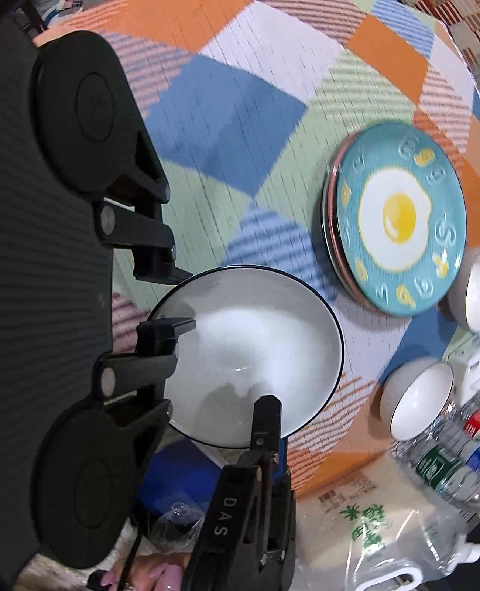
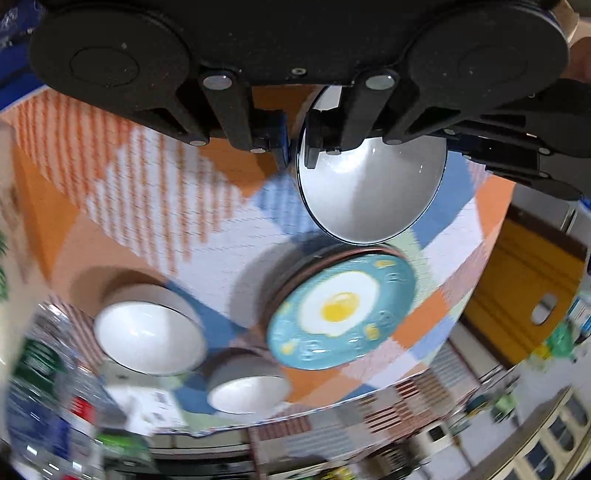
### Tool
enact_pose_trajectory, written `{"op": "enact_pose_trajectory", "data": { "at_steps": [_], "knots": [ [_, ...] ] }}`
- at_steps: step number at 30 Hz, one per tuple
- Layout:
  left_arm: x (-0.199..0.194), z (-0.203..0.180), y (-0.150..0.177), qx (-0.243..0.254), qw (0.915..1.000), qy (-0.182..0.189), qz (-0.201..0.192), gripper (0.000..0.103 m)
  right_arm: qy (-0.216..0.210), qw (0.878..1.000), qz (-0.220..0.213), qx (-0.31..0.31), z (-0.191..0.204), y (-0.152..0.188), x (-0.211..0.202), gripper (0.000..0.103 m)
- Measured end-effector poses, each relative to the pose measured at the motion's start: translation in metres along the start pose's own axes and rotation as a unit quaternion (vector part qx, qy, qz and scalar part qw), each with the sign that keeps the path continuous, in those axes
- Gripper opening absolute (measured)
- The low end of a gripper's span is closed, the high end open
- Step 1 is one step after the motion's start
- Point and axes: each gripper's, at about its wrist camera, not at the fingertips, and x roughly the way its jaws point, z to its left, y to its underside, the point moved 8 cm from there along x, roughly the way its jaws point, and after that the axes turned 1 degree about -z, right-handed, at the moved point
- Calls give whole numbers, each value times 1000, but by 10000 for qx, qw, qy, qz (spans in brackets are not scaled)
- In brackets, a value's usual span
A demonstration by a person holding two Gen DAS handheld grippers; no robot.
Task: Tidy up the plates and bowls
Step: 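Grasp the white bowl rim with the right gripper and lift, then set the bowl down beside the plate stack and open the right gripper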
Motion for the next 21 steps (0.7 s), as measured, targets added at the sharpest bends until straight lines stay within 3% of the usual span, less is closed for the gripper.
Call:
{"op": "enact_pose_trajectory", "data": {
  "at_steps": [11,21],
  "knots": [
    [12,33,6,-284,9995,-61,84,17,-198,9984,412,-331,29,-4,34,12],
    [27,36,10,-141,9993,-335,103,17,-206,9978,274,-564,31,1,49,12]
  ]
}}
